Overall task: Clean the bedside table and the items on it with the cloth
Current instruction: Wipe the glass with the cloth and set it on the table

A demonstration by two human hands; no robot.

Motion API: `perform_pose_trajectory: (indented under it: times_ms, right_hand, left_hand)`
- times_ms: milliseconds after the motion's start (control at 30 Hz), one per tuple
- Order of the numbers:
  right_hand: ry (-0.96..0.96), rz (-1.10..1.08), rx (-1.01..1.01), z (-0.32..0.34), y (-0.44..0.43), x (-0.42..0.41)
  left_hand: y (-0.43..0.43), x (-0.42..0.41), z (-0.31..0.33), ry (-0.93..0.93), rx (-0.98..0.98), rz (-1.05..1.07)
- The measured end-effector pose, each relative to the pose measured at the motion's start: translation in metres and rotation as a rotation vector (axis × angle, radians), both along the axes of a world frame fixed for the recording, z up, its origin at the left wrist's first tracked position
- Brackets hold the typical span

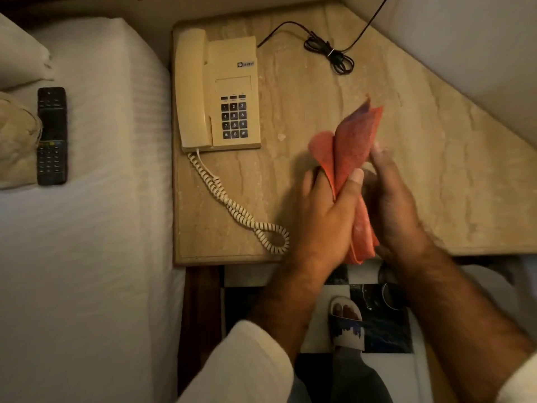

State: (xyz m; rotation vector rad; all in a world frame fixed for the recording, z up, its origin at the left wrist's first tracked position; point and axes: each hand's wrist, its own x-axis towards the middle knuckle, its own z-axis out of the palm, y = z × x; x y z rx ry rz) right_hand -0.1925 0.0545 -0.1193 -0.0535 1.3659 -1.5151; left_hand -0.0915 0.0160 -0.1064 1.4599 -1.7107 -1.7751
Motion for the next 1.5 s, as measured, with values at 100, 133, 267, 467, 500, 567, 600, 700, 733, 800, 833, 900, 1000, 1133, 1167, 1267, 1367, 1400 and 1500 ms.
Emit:
perform_pose_trajectory:
  times_ms: [100, 133, 267, 467, 500, 567, 600, 700, 733, 800, 833, 900, 1000, 1133, 1167, 1267, 1367, 1400, 1500]
  right_hand:
    - [0.046, 0.049, -0.011, -0.002, 0.001, 0.023]
    - [0.044, 0.041, -0.012, -0.004, 0.001, 0.03]
    - [-0.078, -0.166, -0.039, -0.003, -0.011, 0.021]
    - [0.054, -0.186, 0.031, -0.008, -0.024, 0.017]
    - [0.085, -0.14, 0.044, -0.009, -0.023, 0.019]
    - [0.221, -0.035, 0.102, -0.006, -0.027, 0.023]
    - [0.309, -0.005, 0.13, -0.003, -0.03, 0.024]
    - [0.502, -0.068, 0.195, 0.004, -0.042, 0.019]
    - [0.502, -0.104, 0.188, 0.007, -0.046, 0.015]
    - [0.411, -0.098, 0.136, 0.01, -0.048, 0.008]
    - [0.347, -0.06, 0.092, 0.01, -0.045, 0.005]
    - [0.283, 0.022, 0.03, 0.007, -0.033, 0.008]
    - [0.491, 0.07, 0.072, 0.002, -0.016, 0.022]
    - [0.705, 0.035, 0.098, -0.003, -0.019, 0.024]
    - [0.712, 0.004, 0.096, -0.003, -0.023, 0.022]
    - [0.492, -0.155, 0.119, 0.003, -0.034, 0.01]
    - [0.365, -0.08, 0.079, 0.006, -0.034, -0.002]
    - [0.395, -0.005, 0.071, 0.006, -0.031, 0.0]
    - [0.562, 0.183, 0.007, 0.006, -0.027, 0.01]
  left_hand:
    - [-0.015, -0.004, -0.005, -0.001, 0.061, 0.062]
    - [-0.024, -0.002, -0.009, 0.036, 0.163, 0.093]
    - [-0.002, 0.014, -0.016, 0.06, 0.254, 0.127]
    - [0.004, 0.025, -0.007, 0.182, 0.282, 0.235]
    - [-0.008, 0.018, -0.005, 0.193, 0.271, 0.236]
    - [-0.028, 0.004, 0.001, 0.213, 0.264, 0.23]
    - [-0.032, -0.002, 0.002, 0.189, 0.242, 0.247]
    - [-0.022, -0.004, -0.001, 0.125, 0.097, 0.285]
    - [-0.014, 0.001, 0.0, 0.116, 0.075, 0.28]
    - [-0.003, 0.011, -0.003, 0.126, 0.16, 0.269]
    - [-0.005, 0.013, -0.002, 0.132, 0.271, 0.264]
    - [-0.021, 0.013, -0.006, 0.118, 0.535, 0.304]
    - [-0.044, 0.004, -0.004, 0.143, 0.672, 0.38]
    - [-0.036, -0.01, 0.006, 0.283, 0.45, 0.432]
    - [-0.027, -0.01, 0.005, 0.276, 0.382, 0.422]
    - [-0.001, 0.001, -0.001, 0.174, 0.341, 0.344]
    - [-0.012, 0.008, -0.001, 0.121, 0.669, 0.298]
    - [-0.023, 0.007, -0.002, 0.09, 0.728, 0.297]
    - [-0.051, 0.002, 0.0, 0.084, 0.746, 0.381]
